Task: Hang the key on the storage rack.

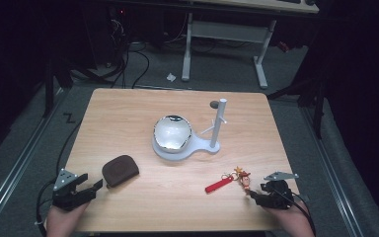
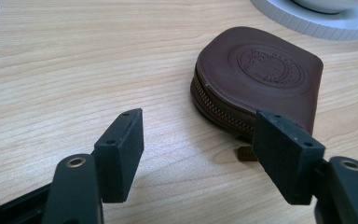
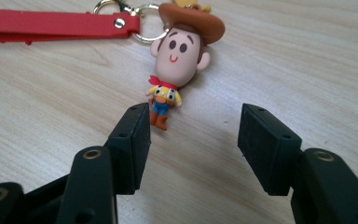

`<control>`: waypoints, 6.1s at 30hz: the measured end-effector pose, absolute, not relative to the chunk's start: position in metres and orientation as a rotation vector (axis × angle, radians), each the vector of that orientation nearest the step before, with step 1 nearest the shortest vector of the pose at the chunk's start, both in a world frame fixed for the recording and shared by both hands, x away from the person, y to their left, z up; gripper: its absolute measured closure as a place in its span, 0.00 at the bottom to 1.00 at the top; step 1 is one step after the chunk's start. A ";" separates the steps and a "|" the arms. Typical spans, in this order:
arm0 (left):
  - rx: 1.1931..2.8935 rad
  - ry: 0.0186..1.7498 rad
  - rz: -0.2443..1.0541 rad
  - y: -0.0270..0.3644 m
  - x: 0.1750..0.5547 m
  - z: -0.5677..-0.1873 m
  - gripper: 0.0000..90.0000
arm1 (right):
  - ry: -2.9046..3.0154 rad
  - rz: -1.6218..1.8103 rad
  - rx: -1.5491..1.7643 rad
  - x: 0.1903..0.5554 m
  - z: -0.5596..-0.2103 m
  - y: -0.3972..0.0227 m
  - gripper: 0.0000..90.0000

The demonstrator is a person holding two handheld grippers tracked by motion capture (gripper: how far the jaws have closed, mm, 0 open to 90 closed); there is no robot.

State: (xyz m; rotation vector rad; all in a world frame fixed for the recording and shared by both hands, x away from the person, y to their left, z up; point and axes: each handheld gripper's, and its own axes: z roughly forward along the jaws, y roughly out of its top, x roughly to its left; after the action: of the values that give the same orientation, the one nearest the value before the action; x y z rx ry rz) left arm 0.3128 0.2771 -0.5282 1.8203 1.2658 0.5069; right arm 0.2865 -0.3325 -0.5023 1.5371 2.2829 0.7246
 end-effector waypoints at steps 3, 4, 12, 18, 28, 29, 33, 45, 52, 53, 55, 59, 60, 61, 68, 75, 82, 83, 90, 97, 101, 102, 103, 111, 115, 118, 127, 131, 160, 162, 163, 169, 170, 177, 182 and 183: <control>1.833 1.260 0.509 0.276 0.313 -0.528 0.38 | 2.329 0.698 1.542 0.289 -0.502 -0.332 0.47; 1.838 1.258 0.511 0.275 0.313 -0.529 0.38 | 2.346 0.675 1.543 0.290 -0.502 -0.330 0.47; 1.852 1.254 0.518 0.274 0.314 -0.529 0.38 | 2.431 0.588 1.547 0.294 -0.500 -0.323 0.47; 1.849 1.252 0.516 0.274 0.314 -0.529 0.38 | 2.510 0.484 1.523 0.304 -0.492 -0.316 0.47; 1.855 1.252 0.508 0.274 0.316 -0.529 0.38 | 2.554 0.420 1.523 0.325 -0.482 -0.308 0.55; 1.855 1.252 0.508 0.274 0.316 -0.529 0.38 | 2.554 0.420 1.523 0.325 -0.482 -0.308 0.55; 1.856 1.252 0.505 0.274 0.315 -0.529 0.38 | 2.546 0.409 1.560 0.337 -0.481 -0.306 0.55; 1.847 1.259 0.501 0.276 0.314 -0.529 0.38 | 2.511 0.404 1.655 0.357 -0.480 -0.302 0.59; 1.845 1.261 0.499 0.276 0.314 -0.529 0.38 | 2.509 0.394 1.689 0.359 -0.487 -0.303 0.58; 1.845 1.263 0.497 0.276 0.314 -0.529 0.38 | 2.514 0.399 1.676 0.360 -0.488 -0.303 0.58; 1.845 1.263 0.498 0.275 0.314 -0.530 0.38 | 2.522 0.387 1.671 0.361 -0.487 -0.302 0.59; 1.846 1.264 0.497 0.276 0.314 -0.530 0.38 | 2.531 0.387 1.676 0.362 -0.488 -0.301 0.61; 1.847 1.263 0.497 0.275 0.314 -0.530 0.39 | 2.531 0.392 1.676 0.362 -0.488 -0.301 0.61; 1.849 1.262 0.497 0.275 0.314 -0.530 0.38 | 2.533 0.392 1.665 0.363 -0.488 -0.301 0.62; 1.853 1.258 0.491 0.275 0.315 -0.530 0.39 | 2.537 0.375 1.672 0.364 -0.489 -0.297 0.65; 1.847 1.259 0.489 0.276 0.316 -0.530 0.39 | 2.550 0.373 1.640 0.364 -0.492 -0.292 0.70; 1.843 1.258 0.490 0.276 0.316 -0.530 0.39 | 2.571 0.352 1.575 0.363 -0.487 -0.291 0.71; 1.843 1.258 0.491 0.276 0.316 -0.530 0.39 | 2.575 0.349 1.565 0.363 -0.485 -0.291 0.71; 1.848 1.252 0.490 0.274 0.316 -0.530 0.39 | 2.615 0.293 1.484 0.356 -0.465 -0.288 0.71; 1.848 1.249 0.487 0.274 0.315 -0.530 0.39 | 2.640 0.265 1.413 0.349 -0.441 -0.286 0.71; 1.847 1.247 0.486 0.273 0.316 -0.530 0.39 | 2.638 0.263 1.395 0.346 -0.429 -0.285 0.71; 1.848 1.245 0.487 0.273 0.316 -0.530 0.38 | 2.638 0.265 1.386 0.346 -0.426 -0.285 0.71; 1.848 1.244 0.488 0.273 0.315 -0.530 0.38 | 2.619 0.251 1.418 0.344 -0.420 -0.283 0.71; 1.842 1.243 0.484 0.273 0.315 -0.529 0.38 | 2.623 0.270 1.356 0.341 -0.394 -0.285 0.72; 1.837 1.242 0.488 0.274 0.315 -0.529 0.38 | 2.620 0.269 1.345 0.340 -0.383 -0.285 0.72; 1.830 1.239 0.493 0.274 0.314 -0.528 0.38 | 2.617 0.271 1.342 0.339 -0.375 -0.284 0.72; 1.822 1.232 0.496 0.275 0.314 -0.527 0.38 | 2.605 0.292 1.327 0.339 -0.359 -0.282 0.77; 1.823 1.235 0.496 0.275 0.313 -0.528 0.38 | 2.614 0.301 1.324 0.339 -0.363 -0.281 0.77; 1.828 1.229 0.501 0.275 0.315 -0.528 0.38 | 2.595 0.328 1.293 0.354 -0.296 -0.274 0.77; 1.828 1.228 0.500 0.275 0.315 -0.528 0.39 | 2.592 0.322 1.290 0.356 -0.292 -0.273 0.77; 1.828 1.229 0.501 0.275 0.315 -0.528 0.38 | 2.593 0.318 1.285 0.357 -0.290 -0.272 0.77; 1.826 1.231 0.498 0.275 0.315 -0.528 0.38 | 2.590 0.314 1.256 0.363 -0.280 -0.265 0.77; 1.826 1.230 0.498 0.275 0.315 -0.528 0.38 | 2.588 0.318 1.253 0.364 -0.279 -0.263 0.77; 1.824 1.229 0.493 0.275 0.316 -0.528 0.38 | 2.573 0.336 1.245 0.369 -0.270 -0.253 0.77; 1.817 1.230 0.486 0.275 0.315 -0.528 0.38 | 2.576 0.367 1.208 0.374 -0.267 -0.247 0.77; 1.817 1.229 0.487 0.275 0.315 -0.528 0.38 | 2.572 0.375 1.218 0.374 -0.266 -0.246 0.77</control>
State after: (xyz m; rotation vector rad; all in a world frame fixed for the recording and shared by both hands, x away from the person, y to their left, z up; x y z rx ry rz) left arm 0.3150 0.2753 -0.5280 1.8171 1.2287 0.4868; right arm 0.3738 -0.2456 -0.2658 1.2175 2.5716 0.3747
